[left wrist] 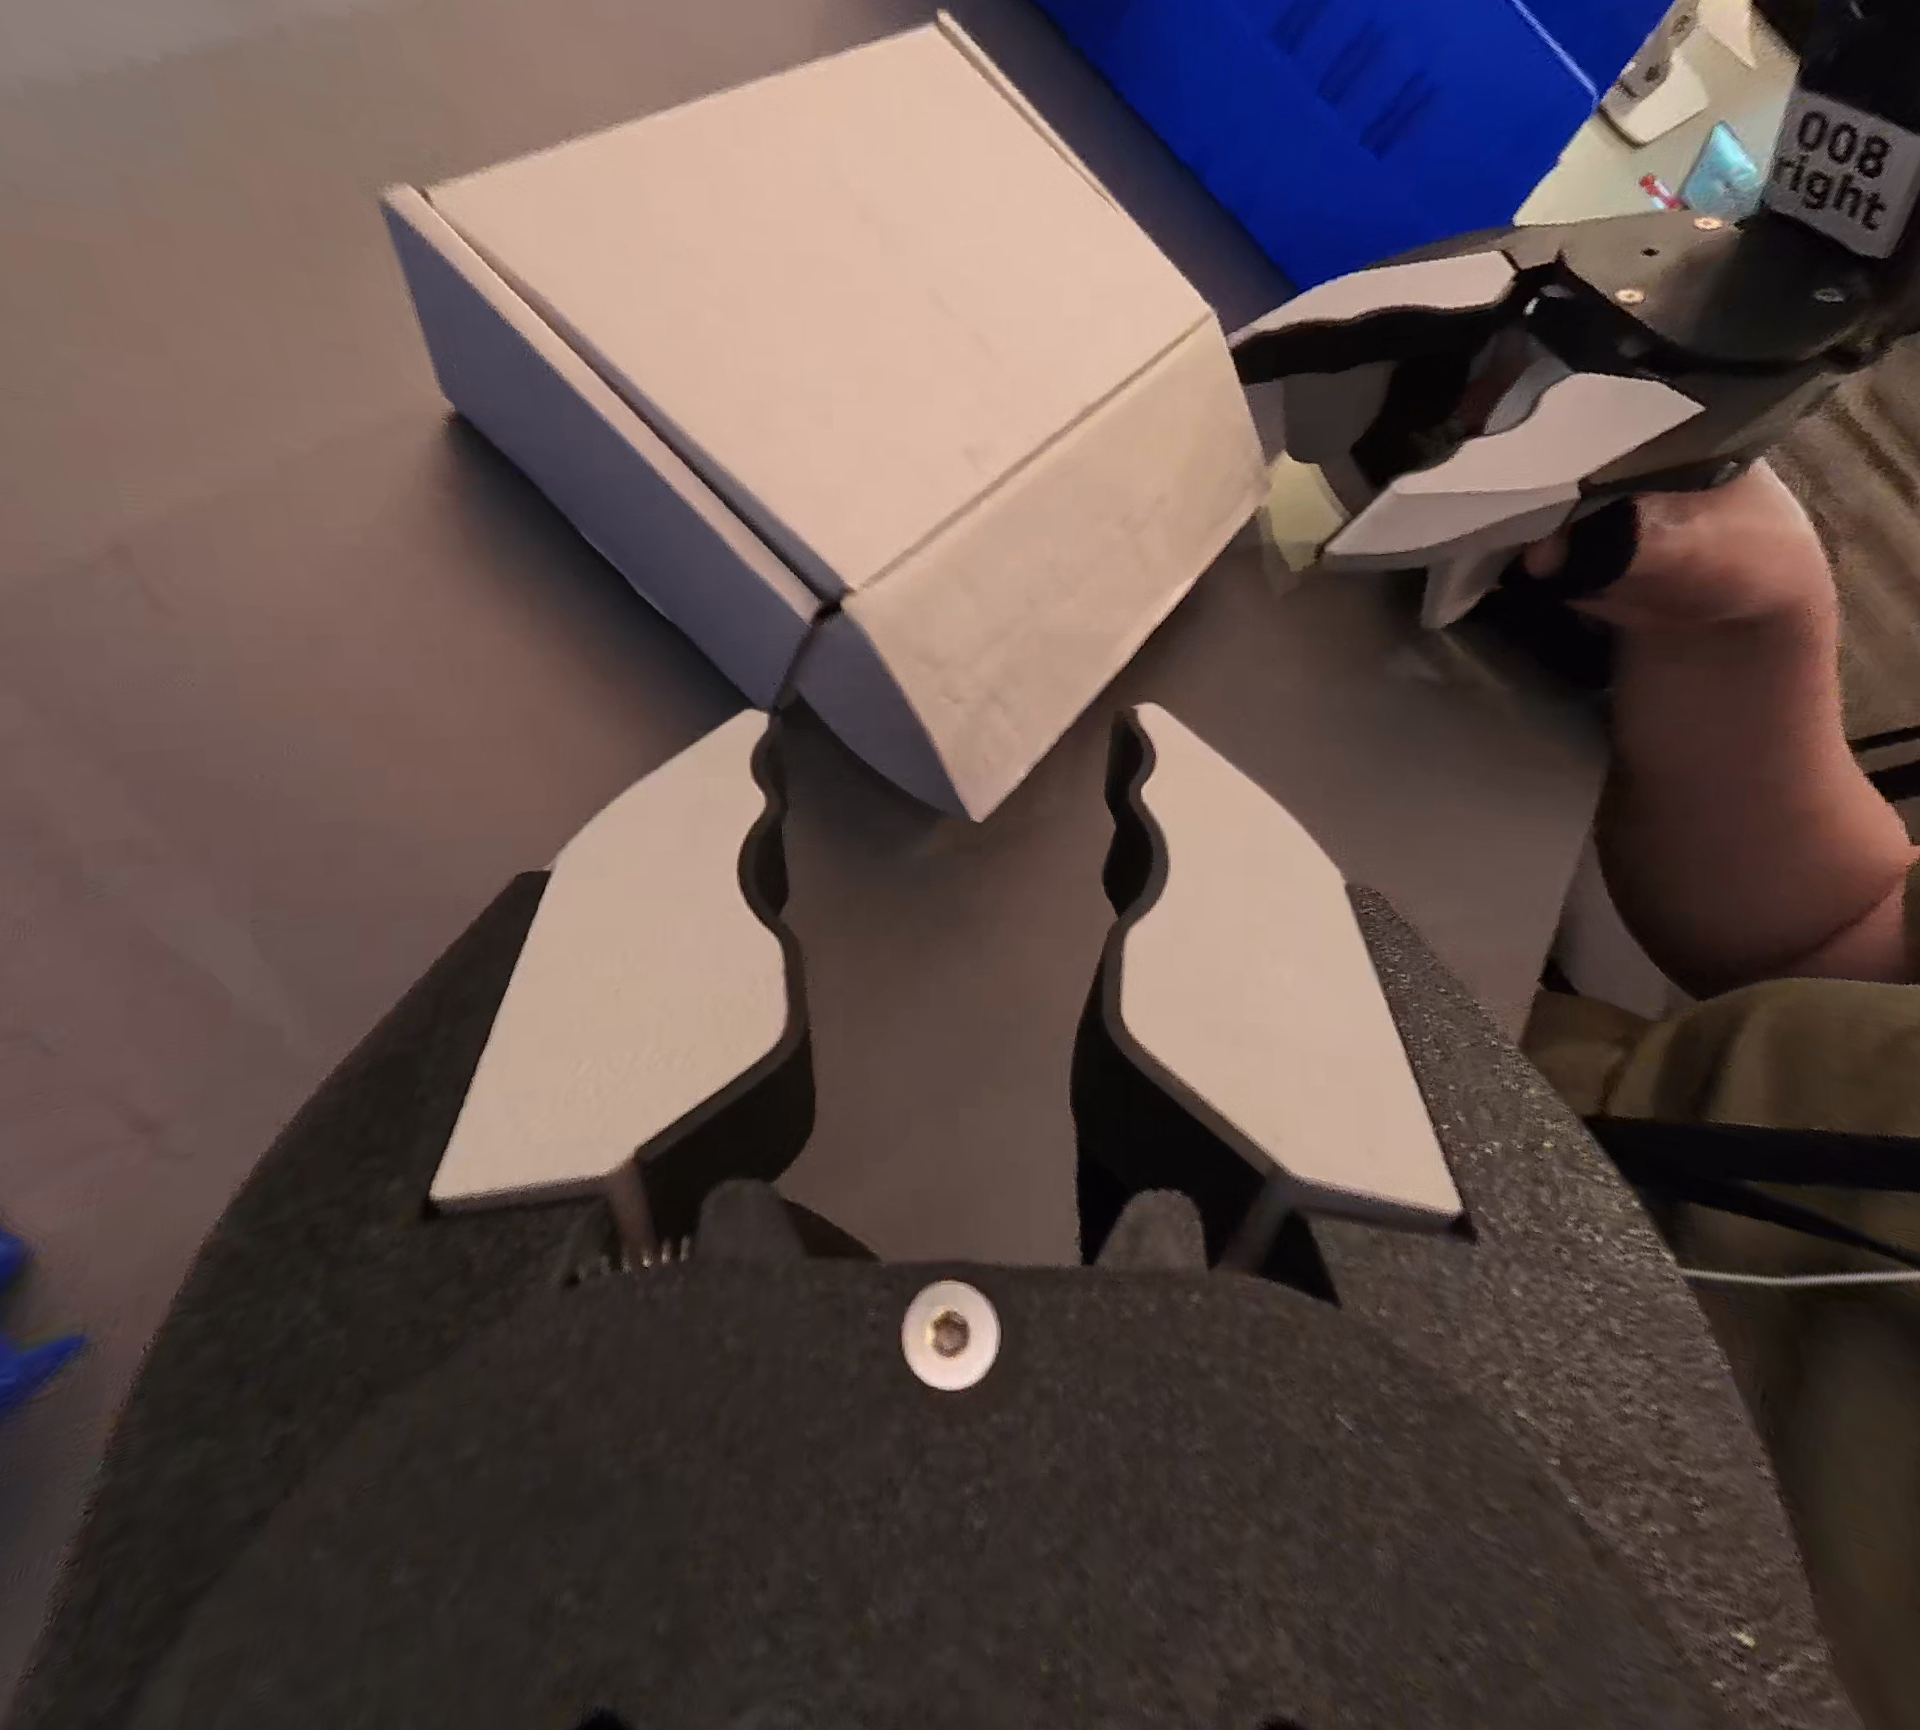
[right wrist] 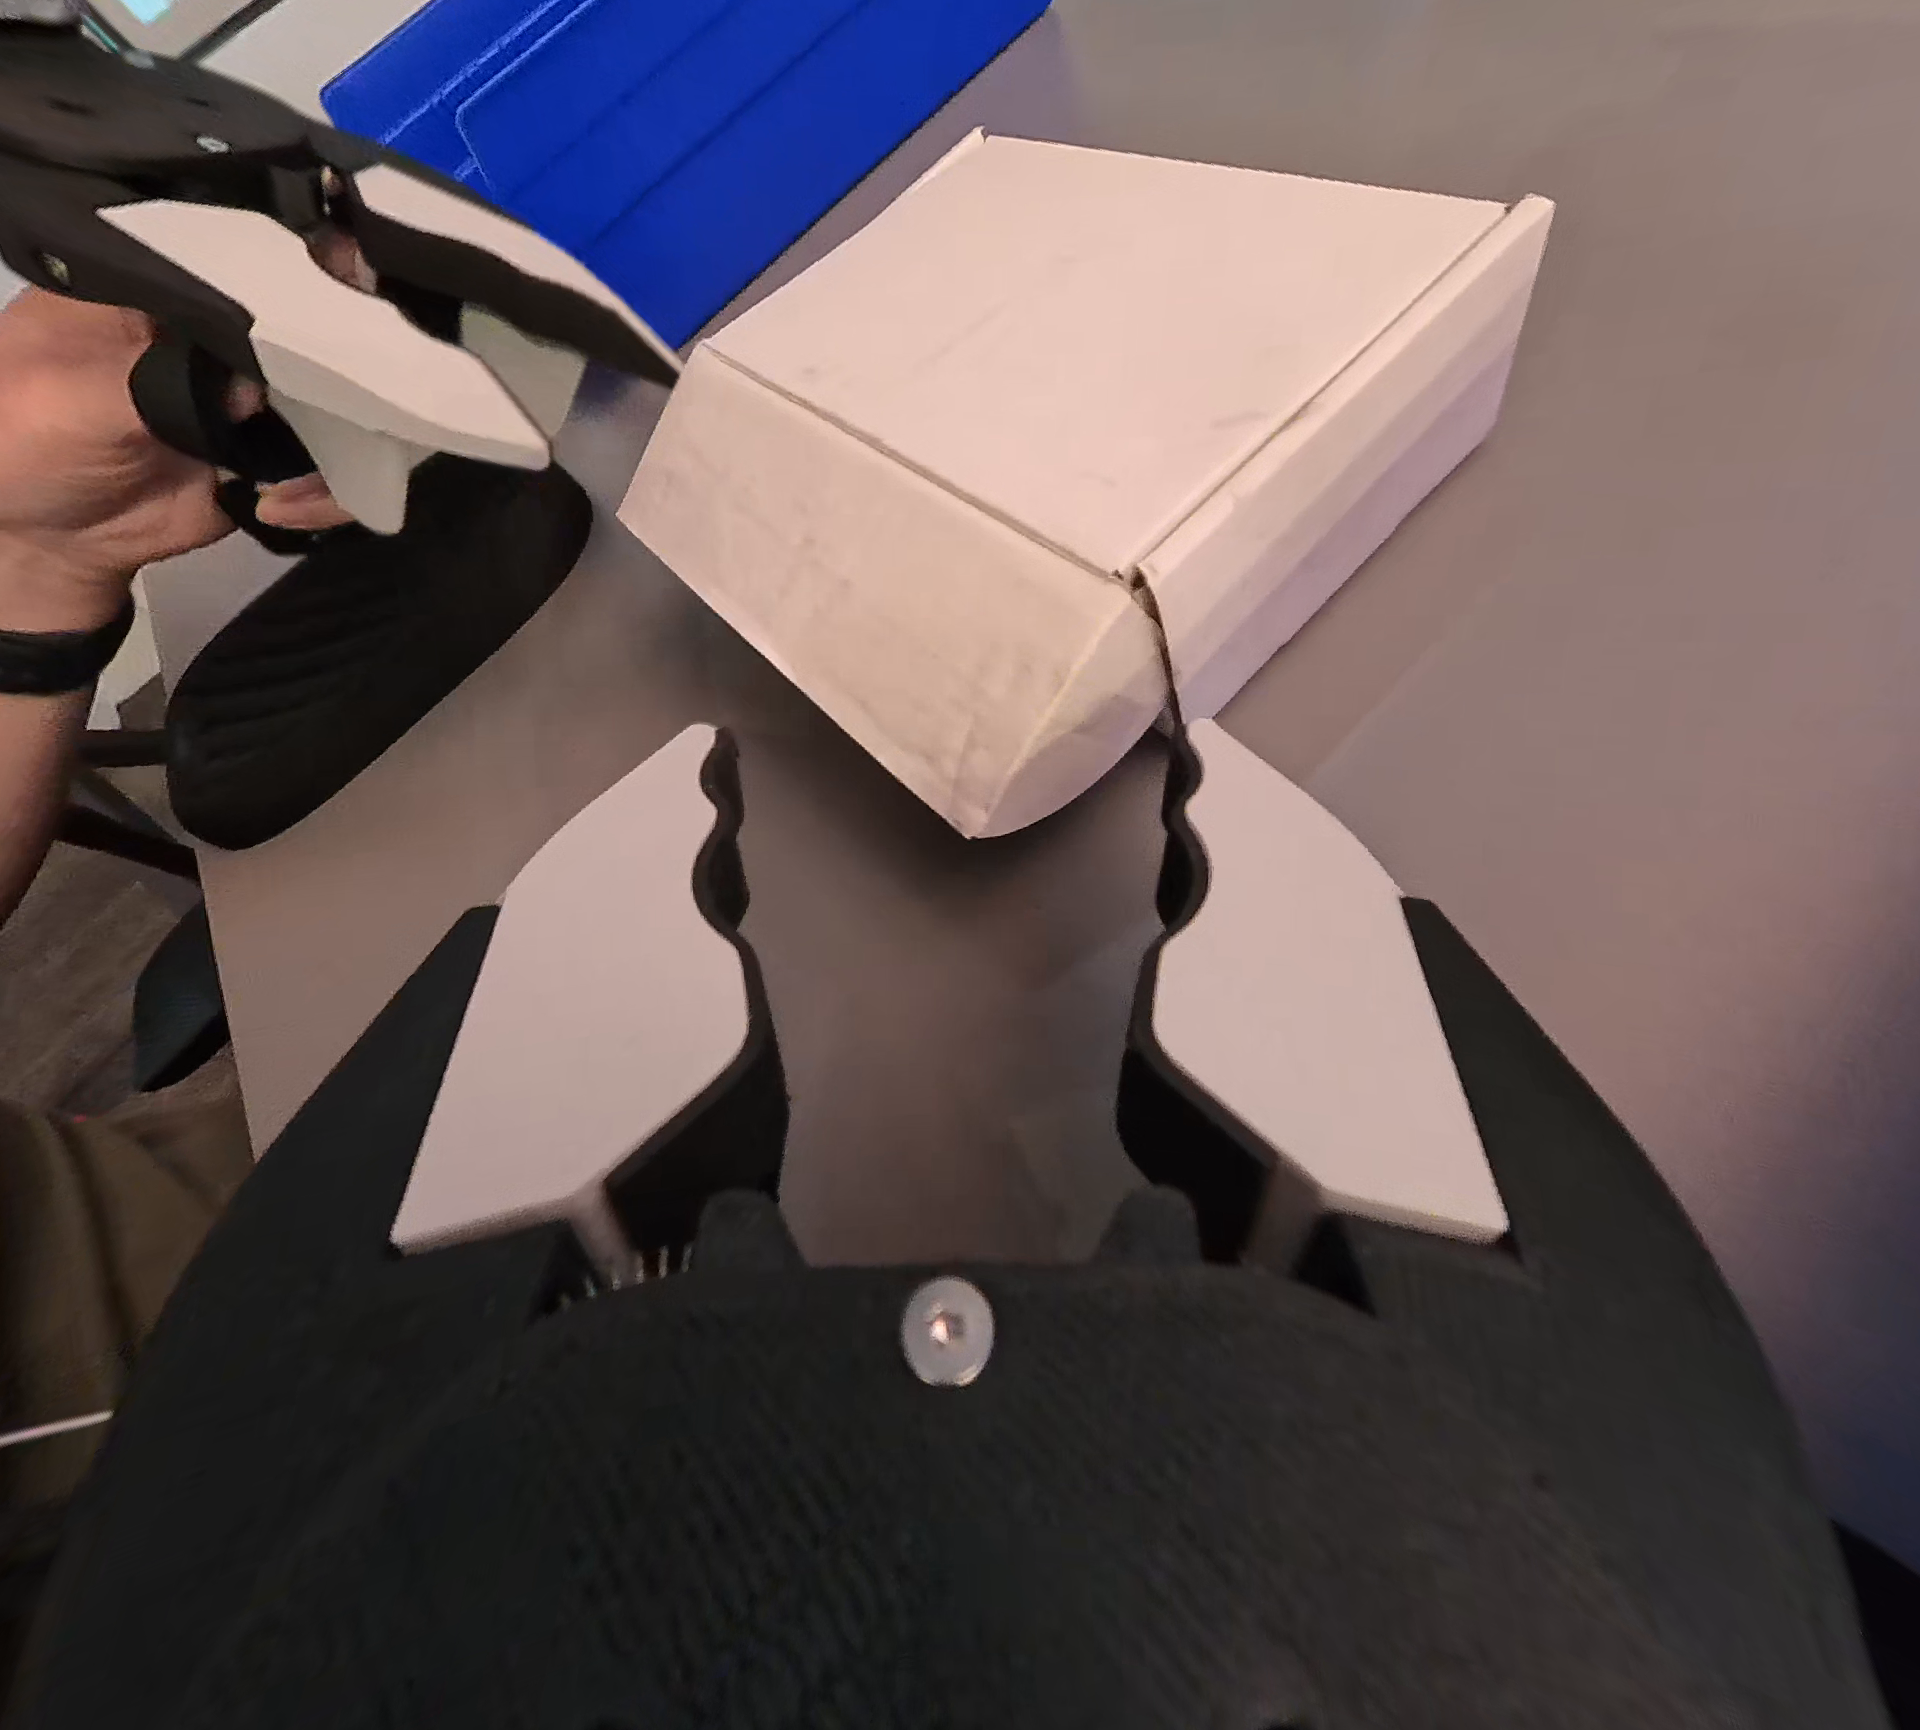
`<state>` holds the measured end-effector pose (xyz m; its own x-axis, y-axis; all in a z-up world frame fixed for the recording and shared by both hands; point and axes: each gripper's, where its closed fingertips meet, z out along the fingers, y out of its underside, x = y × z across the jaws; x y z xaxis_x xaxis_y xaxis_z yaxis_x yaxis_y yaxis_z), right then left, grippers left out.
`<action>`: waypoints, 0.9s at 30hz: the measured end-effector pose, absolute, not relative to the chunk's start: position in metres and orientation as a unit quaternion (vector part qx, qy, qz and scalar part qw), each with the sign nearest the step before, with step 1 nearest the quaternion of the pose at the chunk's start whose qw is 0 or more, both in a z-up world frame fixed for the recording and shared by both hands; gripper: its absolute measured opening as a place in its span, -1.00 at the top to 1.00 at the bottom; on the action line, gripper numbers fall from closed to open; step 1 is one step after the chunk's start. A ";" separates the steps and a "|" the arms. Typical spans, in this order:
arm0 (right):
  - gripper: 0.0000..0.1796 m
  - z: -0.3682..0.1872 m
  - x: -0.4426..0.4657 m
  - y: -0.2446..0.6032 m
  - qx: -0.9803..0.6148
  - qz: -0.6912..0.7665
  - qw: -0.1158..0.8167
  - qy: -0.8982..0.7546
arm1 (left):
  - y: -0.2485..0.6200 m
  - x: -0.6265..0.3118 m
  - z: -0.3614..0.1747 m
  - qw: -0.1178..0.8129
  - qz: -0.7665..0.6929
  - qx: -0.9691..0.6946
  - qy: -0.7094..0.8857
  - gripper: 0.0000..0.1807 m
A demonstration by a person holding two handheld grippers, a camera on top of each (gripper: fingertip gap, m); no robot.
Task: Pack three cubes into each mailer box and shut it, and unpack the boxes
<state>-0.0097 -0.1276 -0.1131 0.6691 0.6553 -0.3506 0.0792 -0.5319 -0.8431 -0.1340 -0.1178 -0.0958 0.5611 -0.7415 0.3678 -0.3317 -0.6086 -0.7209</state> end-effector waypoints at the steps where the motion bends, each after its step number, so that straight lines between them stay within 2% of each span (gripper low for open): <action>1: 0.12 -0.113 -0.011 -0.128 -0.807 0.338 0.427 -0.231 | -0.114 -0.134 -0.093 0.306 -0.339 -0.829 0.324 0.33; 8: 0.12 -0.126 -0.010 -0.127 -0.828 0.267 0.423 -0.254 | -0.083 -0.107 -0.066 0.295 -0.358 -0.810 0.359 0.24; 12: 0.14 -0.131 0.003 -0.113 -0.852 0.191 0.425 -0.239 | -0.045 -0.084 -0.062 0.241 -0.308 -0.819 0.420 0.13; 15: 0.14 -0.132 0.018 -0.106 -0.871 0.143 0.417 -0.215 | -0.019 -0.070 -0.076 0.195 -0.266 -0.835 0.440 0.15; 17: 0.23 -0.122 0.037 -0.092 -0.875 0.091 0.439 -0.182 | -0.008 -0.064 -0.086 0.173 -0.243 -0.844 0.446 0.16; 18: 0.29 -0.116 0.047 -0.083 -0.874 0.065 0.453 -0.161 | -0.005 -0.063 -0.091 0.167 -0.233 -0.847 0.448 0.24; 22: 0.31 -0.107 0.038 -0.078 -0.883 0.085 0.430 -0.165 | 0.004 -0.067 -0.106 0.175 -0.212 -0.857 0.436 0.21; 27: 0.31 -0.096 0.025 -0.101 -0.842 0.034 0.484 -0.237 | -0.004 -0.073 -0.105 0.188 -0.226 -0.860 0.416 0.22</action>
<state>0.0250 -0.1014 -0.0958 0.8857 0.4312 0.1719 0.3652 -0.4187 -0.8315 -0.0734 -0.0037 -0.1053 0.5506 -0.8016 0.2329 -0.6313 -0.5824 -0.5122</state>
